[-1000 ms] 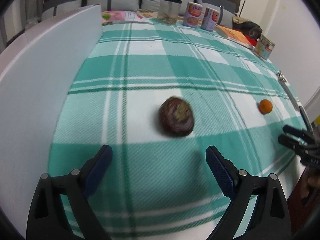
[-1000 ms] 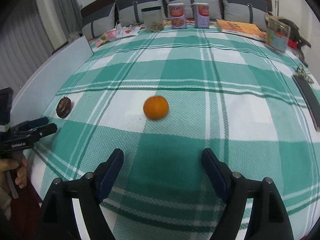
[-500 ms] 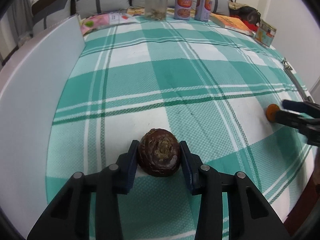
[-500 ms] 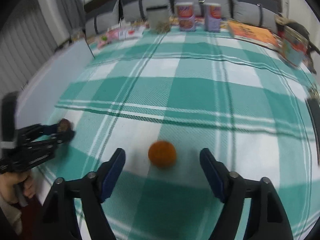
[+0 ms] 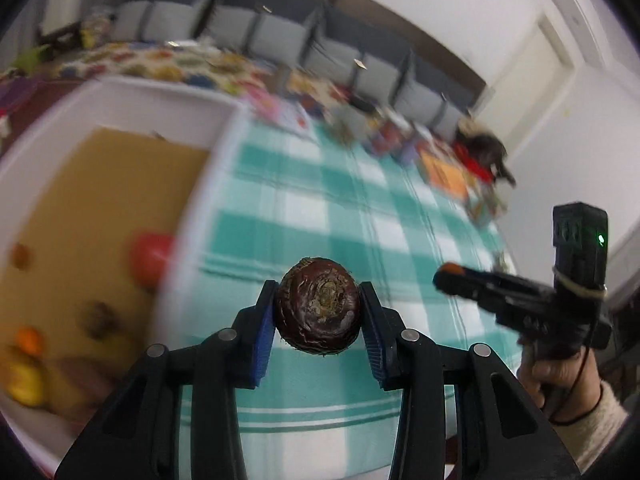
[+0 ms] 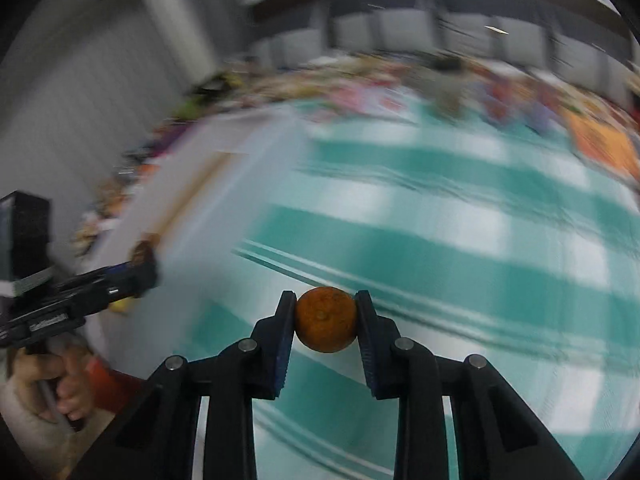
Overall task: Organize fruits
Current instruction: 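Carry both fruits into the white box and open both tools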
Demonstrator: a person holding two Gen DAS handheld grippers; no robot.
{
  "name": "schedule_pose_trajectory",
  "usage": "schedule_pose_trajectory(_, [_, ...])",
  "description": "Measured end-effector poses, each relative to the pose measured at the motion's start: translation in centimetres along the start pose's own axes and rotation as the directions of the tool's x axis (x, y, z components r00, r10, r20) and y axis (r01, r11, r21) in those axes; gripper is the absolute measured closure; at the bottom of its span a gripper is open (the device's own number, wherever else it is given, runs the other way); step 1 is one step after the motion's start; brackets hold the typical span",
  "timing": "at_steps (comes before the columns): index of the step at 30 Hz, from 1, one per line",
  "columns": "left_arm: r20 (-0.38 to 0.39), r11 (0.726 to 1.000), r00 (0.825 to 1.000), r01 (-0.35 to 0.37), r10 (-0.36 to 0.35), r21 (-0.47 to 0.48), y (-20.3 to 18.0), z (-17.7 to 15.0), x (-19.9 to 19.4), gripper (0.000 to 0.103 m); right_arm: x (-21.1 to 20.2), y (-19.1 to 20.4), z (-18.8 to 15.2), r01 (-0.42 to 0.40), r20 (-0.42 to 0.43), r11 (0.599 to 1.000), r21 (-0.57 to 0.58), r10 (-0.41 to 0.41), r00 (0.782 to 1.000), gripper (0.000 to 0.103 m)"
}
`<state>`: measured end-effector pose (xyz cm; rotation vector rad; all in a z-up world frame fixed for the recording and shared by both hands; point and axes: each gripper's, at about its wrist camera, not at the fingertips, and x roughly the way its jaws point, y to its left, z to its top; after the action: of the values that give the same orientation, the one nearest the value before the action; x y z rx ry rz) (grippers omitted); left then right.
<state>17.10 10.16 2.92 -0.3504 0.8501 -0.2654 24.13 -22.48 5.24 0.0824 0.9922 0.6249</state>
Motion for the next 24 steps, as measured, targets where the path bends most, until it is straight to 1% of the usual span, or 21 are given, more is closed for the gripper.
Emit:
schedule_pose_trajectory(1, [0.008,1.000,1.000,-0.020,0.021,-0.021,1.5,0.9,-1.1,0.063,0.4,1.8,0.9,-0.035,-0.006,0.999,-0.020,0.035,0.999,0.073])
schedule_pose_trajectory(2, [0.012,0.998,0.999,-0.049,0.050,-0.046,3.3,1.6,-2.0,0.063,1.3,4.3,2.0,-0.088,-0.025,0.995,-0.044,0.087,0.996,0.073])
schedule_pose_trajectory(3, [0.009,0.993,0.995,-0.100,0.100,-0.063,5.3,2.2,-2.6,0.063,2.2,6.4,2.8,-0.132,-0.047,0.989,-0.062,0.129,0.991,0.073])
schedule_pose_trajectory(4, [0.005,0.986,0.989,-0.145,0.145,-0.077,7.0,2.5,-2.7,0.063,3.8,9.1,3.7,-0.185,-0.089,0.979,-0.082,0.178,0.980,0.073])
schedule_pose_trajectory(5, [-0.013,0.975,0.980,-0.201,0.200,-0.098,9.4,2.8,-2.5,0.063,5.0,10.9,4.0,-0.209,-0.122,0.973,-0.095,0.197,0.973,0.073])
schedule_pose_trajectory(6, [-0.032,0.965,0.972,-0.236,0.234,-0.113,11.0,2.8,-2.1,0.063,6.7,13.1,4.4,-0.226,-0.165,0.967,-0.119,0.205,0.965,0.073])
schedule_pose_trajectory(8, [-0.081,0.942,0.952,-0.305,0.296,-0.144,14.4,2.6,-0.8,0.063,9.9,16.4,4.7,-0.229,-0.234,0.958,-0.172,0.186,0.954,0.073])
schedule_pose_trajectory(9, [-0.102,0.932,0.943,-0.329,0.316,-0.150,15.5,2.4,-0.2,0.063,11.3,17.6,4.6,-0.222,-0.260,0.956,-0.191,0.169,0.951,0.073])
schedule_pose_trajectory(12, [-0.164,0.901,0.914,-0.397,0.371,-0.174,18.1,1.6,1.4,0.062,15.9,20.4,4.1,-0.174,-0.331,0.954,-0.244,0.087,0.940,0.073])
schedule_pose_trajectory(14, [-0.167,0.890,0.905,-0.417,0.390,-0.184,18.7,1.2,1.3,0.051,17.7,21.2,3.7,-0.141,-0.345,0.953,-0.270,0.041,0.938,0.072])
schedule_pose_trajectory(15, [-0.162,0.889,0.904,-0.421,0.395,-0.182,18.8,1.2,1.1,0.038,18.3,21.4,3.5,-0.132,-0.351,0.952,-0.276,0.028,0.936,0.070])
schedule_pose_trajectory(16, [-0.148,0.887,0.903,-0.426,0.404,-0.177,18.6,1.1,1.0,0.030,18.8,21.4,3.5,-0.119,-0.354,0.954,-0.276,0.014,0.935,0.065])
schedule_pose_trajectory(17, [-0.133,0.888,0.902,-0.429,0.410,-0.169,18.4,1.3,0.7,0.028,19.1,21.3,3.6,-0.108,-0.349,0.956,-0.273,0.006,0.937,0.061])
schedule_pose_trajectory(18, [-0.120,0.889,0.902,-0.429,0.414,-0.158,18.1,1.4,0.3,0.027,19.0,21.1,3.9,-0.105,-0.340,0.958,-0.268,0.008,0.940,0.052])
schedule_pose_trajectory(19, [-0.104,0.894,0.906,-0.423,0.411,-0.148,17.8,1.5,-0.2,0.027,18.5,20.9,4.1,-0.105,-0.320,0.959,-0.261,0.017,0.947,0.039])
schedule_pose_trajectory(20, [-0.090,0.896,0.907,-0.420,0.411,-0.140,17.6,1.7,-0.4,0.027,17.9,20.8,4.4,-0.104,-0.306,0.960,-0.259,0.021,0.952,0.031])
schedule_pose_trajectory(21, [-0.062,0.896,0.904,-0.427,0.422,-0.125,17.2,1.8,-1.2,0.026,17.2,21.0,4.9,-0.099,-0.289,0.961,-0.258,0.021,0.957,0.021])
schedule_pose_trajectory(22, [-0.031,0.893,0.899,-0.437,0.436,-0.108,16.8,1.9,-2.1,0.025,16.1,20.9,5.5,-0.090,-0.260,0.961,-0.260,0.020,0.965,0.019])
schedule_pose_trajectory(23, [0.017,0.886,0.888,-0.456,0.459,-0.080,15.7,1.9,-3.3,0.022,15.4,21.1,6.2,-0.084,-0.239,0.961,-0.262,0.020,0.971,0.018])
schedule_pose_trajectory(24, [0.049,0.880,0.880,-0.470,0.473,-0.064,15.1,1.9,-4.1,0.019,14.2,21.2,6.8,-0.074,-0.210,0.961,-0.266,0.017,0.978,0.015])
